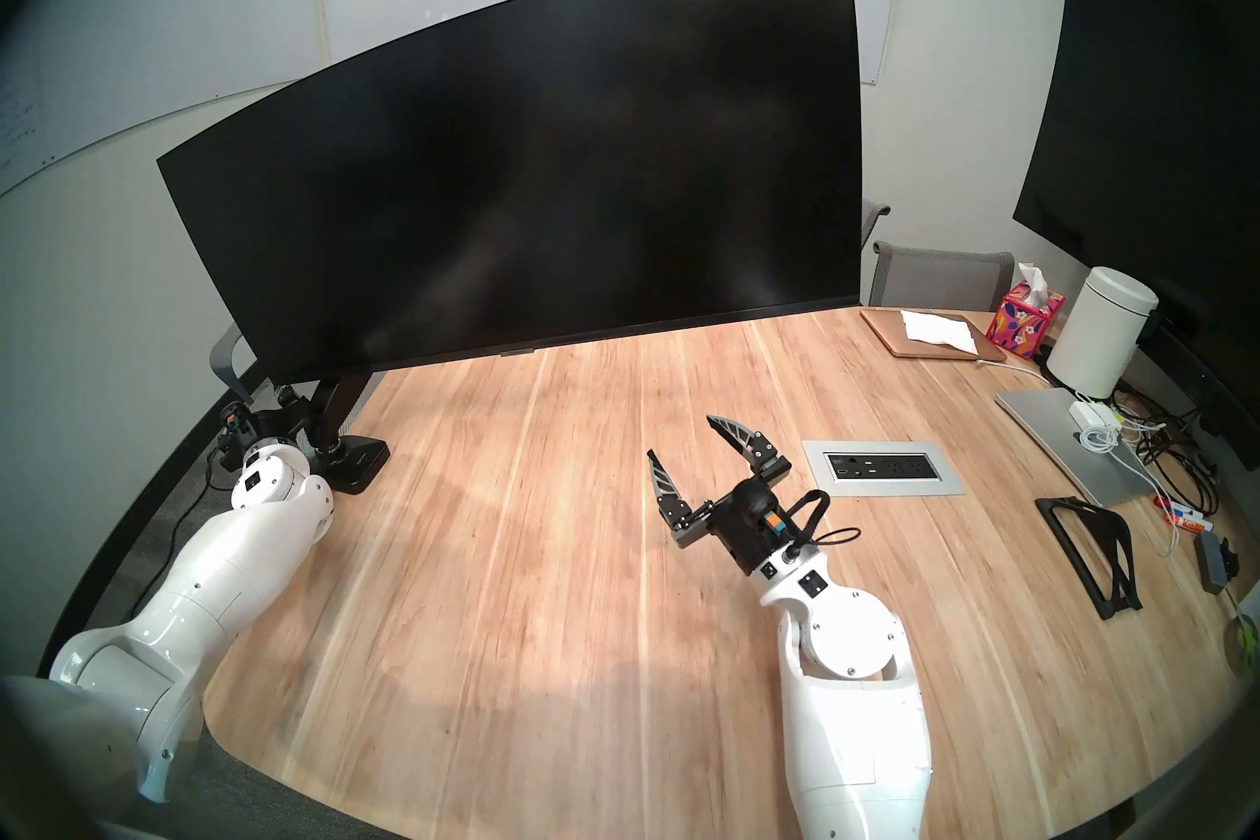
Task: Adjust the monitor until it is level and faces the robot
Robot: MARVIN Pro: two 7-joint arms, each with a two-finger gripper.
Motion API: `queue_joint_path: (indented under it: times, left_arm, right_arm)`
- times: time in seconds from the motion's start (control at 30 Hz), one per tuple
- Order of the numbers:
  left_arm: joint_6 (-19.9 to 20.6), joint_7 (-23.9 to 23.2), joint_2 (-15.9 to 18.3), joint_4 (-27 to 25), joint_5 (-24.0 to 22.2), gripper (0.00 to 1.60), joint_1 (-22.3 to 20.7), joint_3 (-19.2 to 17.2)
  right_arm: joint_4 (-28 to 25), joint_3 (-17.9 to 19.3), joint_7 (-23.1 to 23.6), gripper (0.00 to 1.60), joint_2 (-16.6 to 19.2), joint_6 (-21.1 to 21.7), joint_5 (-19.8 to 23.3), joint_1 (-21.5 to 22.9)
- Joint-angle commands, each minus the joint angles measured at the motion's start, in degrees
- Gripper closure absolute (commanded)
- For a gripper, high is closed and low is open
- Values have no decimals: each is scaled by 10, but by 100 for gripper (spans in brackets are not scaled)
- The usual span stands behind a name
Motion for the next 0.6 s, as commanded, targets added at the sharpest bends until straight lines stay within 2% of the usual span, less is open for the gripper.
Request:
queue_joint_path:
  times: [0.0,0.57]
  left_arm:
    - [-12,-9,9,-37,9,0,-54,-7]
    - [-7,-5,12,-38,8,0,-64,-7]
  right_arm:
    - [-10,0,-1,0,0,-2,2,5]
    - [-9,0,-1,0,0,-2,2,5]
